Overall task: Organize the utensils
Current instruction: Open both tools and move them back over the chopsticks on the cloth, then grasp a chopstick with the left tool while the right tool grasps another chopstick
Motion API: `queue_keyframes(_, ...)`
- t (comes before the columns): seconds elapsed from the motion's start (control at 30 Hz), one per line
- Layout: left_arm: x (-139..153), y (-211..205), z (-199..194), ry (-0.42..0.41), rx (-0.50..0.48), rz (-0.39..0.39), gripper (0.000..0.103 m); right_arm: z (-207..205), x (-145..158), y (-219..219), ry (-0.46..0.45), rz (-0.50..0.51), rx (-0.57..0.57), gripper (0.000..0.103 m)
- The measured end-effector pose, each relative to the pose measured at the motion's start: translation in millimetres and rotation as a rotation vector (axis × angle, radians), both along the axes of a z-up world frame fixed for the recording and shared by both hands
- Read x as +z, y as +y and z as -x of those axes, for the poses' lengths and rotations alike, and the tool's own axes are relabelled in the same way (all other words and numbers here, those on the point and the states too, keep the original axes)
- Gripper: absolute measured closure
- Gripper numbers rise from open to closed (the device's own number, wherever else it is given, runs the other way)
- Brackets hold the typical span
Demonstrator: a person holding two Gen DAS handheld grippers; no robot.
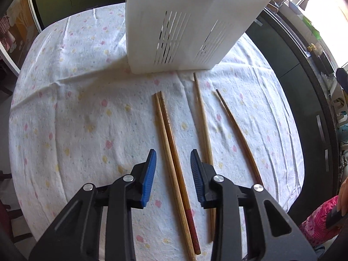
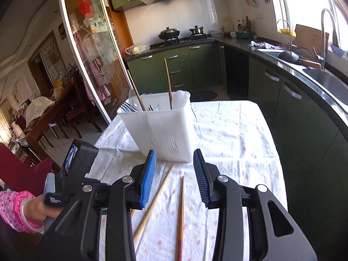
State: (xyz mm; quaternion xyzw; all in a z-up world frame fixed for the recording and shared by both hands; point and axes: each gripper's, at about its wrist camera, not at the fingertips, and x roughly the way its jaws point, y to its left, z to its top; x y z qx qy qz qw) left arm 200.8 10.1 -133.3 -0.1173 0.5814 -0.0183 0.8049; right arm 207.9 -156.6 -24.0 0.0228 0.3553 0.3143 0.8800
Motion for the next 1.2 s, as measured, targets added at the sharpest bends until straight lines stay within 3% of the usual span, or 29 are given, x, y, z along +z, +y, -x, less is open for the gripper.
queue_keyframes(0.17, -2.8, 0.4, -6.0, 0.014, 0.017, -0.063, 0.072, -0.7, -26.8, -0.7, 0.064, 0.031, 0.013, 0.064)
queue_keyframes(0.33, -7.7, 8.3, -8.8, 0.035, 0.04, -0.069, 0.072, 0.8, -42.8, 9.3, 0.101, 0.03, 0.044, 0.063)
queue_keyframes(0.5, -3.7, 17.5, -4.5, 0.033, 0.053, -0.057, 0.072, -1.7, -46.7, 17.5, 0.117, 0.034, 0.053, 0.062)
queue_keyframes(0.63, 0.2, 19.5, -3.4, 0.025, 0.055, -0.004, 0.072, -2.5, -47.6, 21.9, 0.122, 0.035, 0.058, 0.062)
queue_keyframes(0.83, 7.4, 0.1, -8.6, 0.001, 0.014, 0.028, 0.072, -5.2, -48.5, 21.4, 0.129, 0.037, 0.058, 0.061)
queue_keyframes(1.2, 0.0, -17.4, -28.2, 0.02, -0.002, -0.001, 0.072, -5.7, -48.1, 16.8, 0.132, 0.032, 0.049, 0.058)
